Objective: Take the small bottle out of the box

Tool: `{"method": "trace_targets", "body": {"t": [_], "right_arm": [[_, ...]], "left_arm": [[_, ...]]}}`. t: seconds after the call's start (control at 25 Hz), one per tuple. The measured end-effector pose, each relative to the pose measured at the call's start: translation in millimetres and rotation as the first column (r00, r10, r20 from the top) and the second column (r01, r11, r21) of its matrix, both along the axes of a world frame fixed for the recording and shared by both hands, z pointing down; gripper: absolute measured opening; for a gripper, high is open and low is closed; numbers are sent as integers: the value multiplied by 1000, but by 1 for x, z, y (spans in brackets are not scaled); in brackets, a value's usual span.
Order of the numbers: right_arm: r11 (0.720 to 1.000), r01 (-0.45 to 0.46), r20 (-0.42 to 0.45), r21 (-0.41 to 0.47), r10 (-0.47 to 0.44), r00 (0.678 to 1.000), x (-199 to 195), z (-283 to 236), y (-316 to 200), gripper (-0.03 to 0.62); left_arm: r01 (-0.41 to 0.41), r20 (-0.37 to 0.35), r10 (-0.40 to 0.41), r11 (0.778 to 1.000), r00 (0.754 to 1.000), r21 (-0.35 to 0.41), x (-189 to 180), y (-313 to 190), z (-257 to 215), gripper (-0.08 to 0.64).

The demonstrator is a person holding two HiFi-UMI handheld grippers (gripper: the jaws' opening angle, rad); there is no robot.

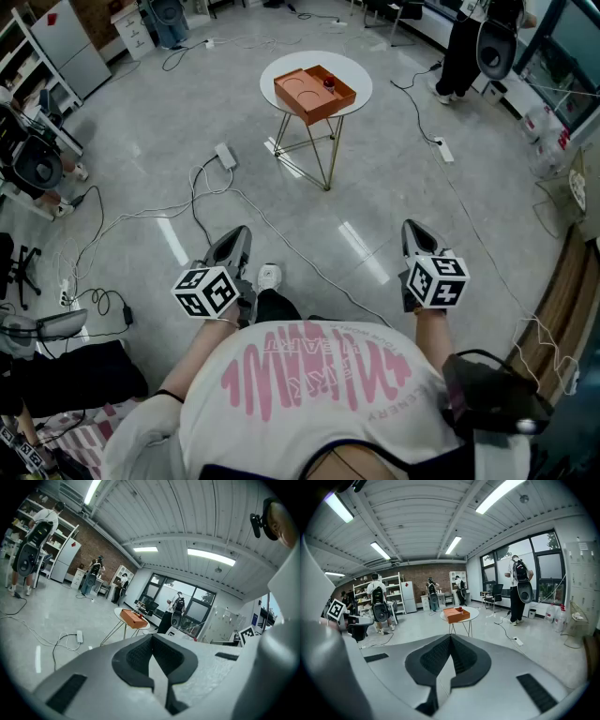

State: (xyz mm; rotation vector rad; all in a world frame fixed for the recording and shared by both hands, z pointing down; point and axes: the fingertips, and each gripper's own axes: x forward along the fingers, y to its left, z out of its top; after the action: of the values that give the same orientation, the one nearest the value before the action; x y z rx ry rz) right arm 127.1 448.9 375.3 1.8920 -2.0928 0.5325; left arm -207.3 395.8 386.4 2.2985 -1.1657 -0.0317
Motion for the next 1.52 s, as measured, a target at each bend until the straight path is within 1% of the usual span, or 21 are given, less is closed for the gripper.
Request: {"method": "trace_targets", "body": {"t": [0.2, 0.4, 0.6, 0.72, 0.8, 1.0, 1.28, 1.4, 1.52], "right_arm": [[1000, -9, 7, 1, 9, 1000, -1, 2, -12, 3], [1000, -15, 6, -16, 16, 1000, -3, 5, -28, 3], [999, -40, 49, -24, 41, 998, -5, 10, -57, 3], [997, -70, 75, -22, 71, 995, -4, 7, -82, 3], [996, -82, 90, -18, 84, 992, -5, 3, -101, 3], [994, -113, 88, -6, 113, 990, -7, -11, -145, 3], [986, -167, 103, 29, 163, 981, -13, -30, -197, 3], [981, -189, 115, 33, 184, 976, -16, -34, -218, 3], [979, -202, 108, 38, 197, 975, -21, -37, -241, 3]], "left_arm": [[-9, -4, 9, 1000, 1000, 4, -1, -15, 0, 8], [-14, -6, 14, 1000, 1000, -1, -2, -34, 0, 8], [-27, -7, 27, 1000, 1000, -9, -3, -66, 2, 8], [-36, -25, 36, 999, 999, -9, -6, -93, -1, 8], [-47, -40, 47, 999, 998, 4, -6, -114, -7, 8], [-79, -68, 82, 996, 994, 43, -2, -170, -30, 8], [-157, -75, 164, 984, 984, 89, 5, -238, -58, 8], [-179, -74, 186, 980, 980, 91, 4, -266, -60, 8], [-192, -80, 199, 977, 977, 88, 1, -296, -59, 8]]}}
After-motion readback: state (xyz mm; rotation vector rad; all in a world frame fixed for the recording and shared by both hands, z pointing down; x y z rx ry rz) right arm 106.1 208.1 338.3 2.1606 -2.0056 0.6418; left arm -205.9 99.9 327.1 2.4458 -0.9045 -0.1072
